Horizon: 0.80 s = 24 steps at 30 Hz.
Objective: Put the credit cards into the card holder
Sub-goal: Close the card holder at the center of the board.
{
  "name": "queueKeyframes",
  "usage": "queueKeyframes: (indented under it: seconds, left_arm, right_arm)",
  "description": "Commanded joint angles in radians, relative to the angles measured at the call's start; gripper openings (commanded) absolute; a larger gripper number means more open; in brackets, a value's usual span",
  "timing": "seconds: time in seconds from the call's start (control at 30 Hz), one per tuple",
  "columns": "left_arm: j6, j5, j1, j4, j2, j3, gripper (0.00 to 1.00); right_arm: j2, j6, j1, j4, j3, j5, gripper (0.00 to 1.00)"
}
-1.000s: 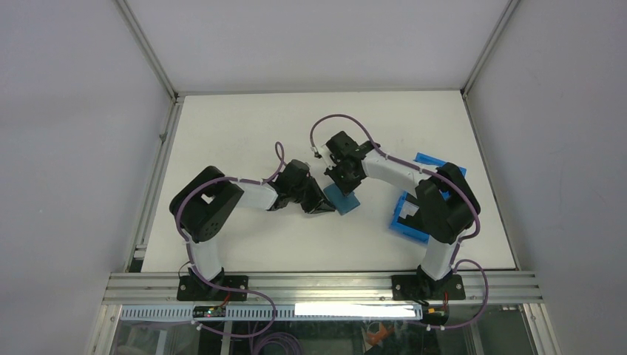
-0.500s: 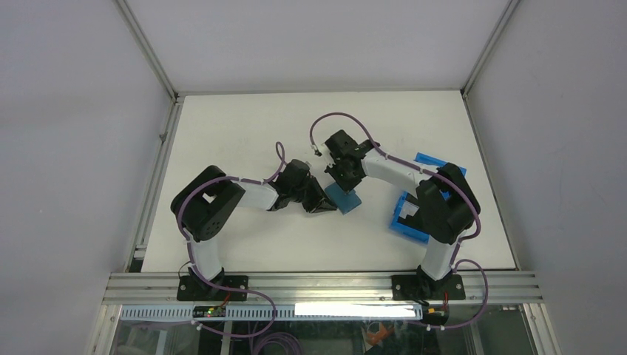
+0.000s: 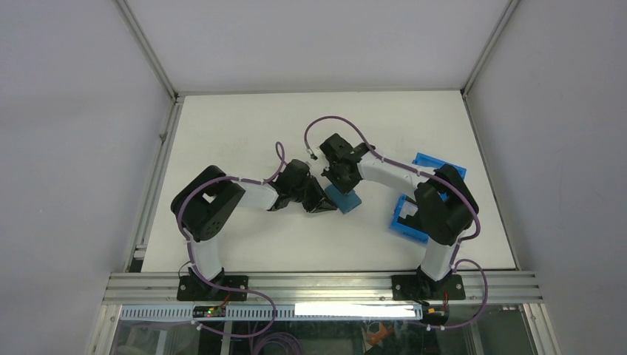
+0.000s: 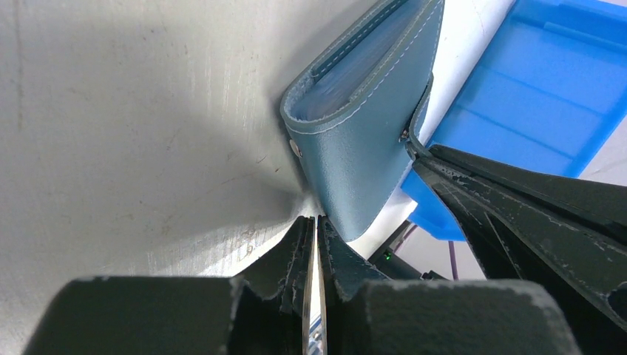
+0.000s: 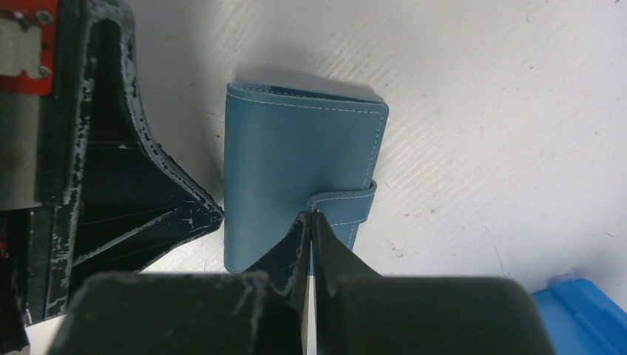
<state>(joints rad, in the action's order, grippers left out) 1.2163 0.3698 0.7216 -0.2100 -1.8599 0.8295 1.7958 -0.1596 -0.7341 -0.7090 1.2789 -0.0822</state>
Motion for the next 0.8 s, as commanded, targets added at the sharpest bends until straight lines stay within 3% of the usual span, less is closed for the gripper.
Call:
queueKeyframes:
  seconds: [0.0,0.77]
  left_arm:
    - [0.015,0.019,0.012,-0.062,0.001,0.003,0.07]
    - [0.020,0.019,0.013,-0.069,-0.001,0.000,0.07]
  right_arm:
    - [-0.035,-0.019,-0.016,0.022,-0.005,-0.047,0.00]
    - [-0.038,-0.014,-0.012,0.025,0.012,-0.064,0.00]
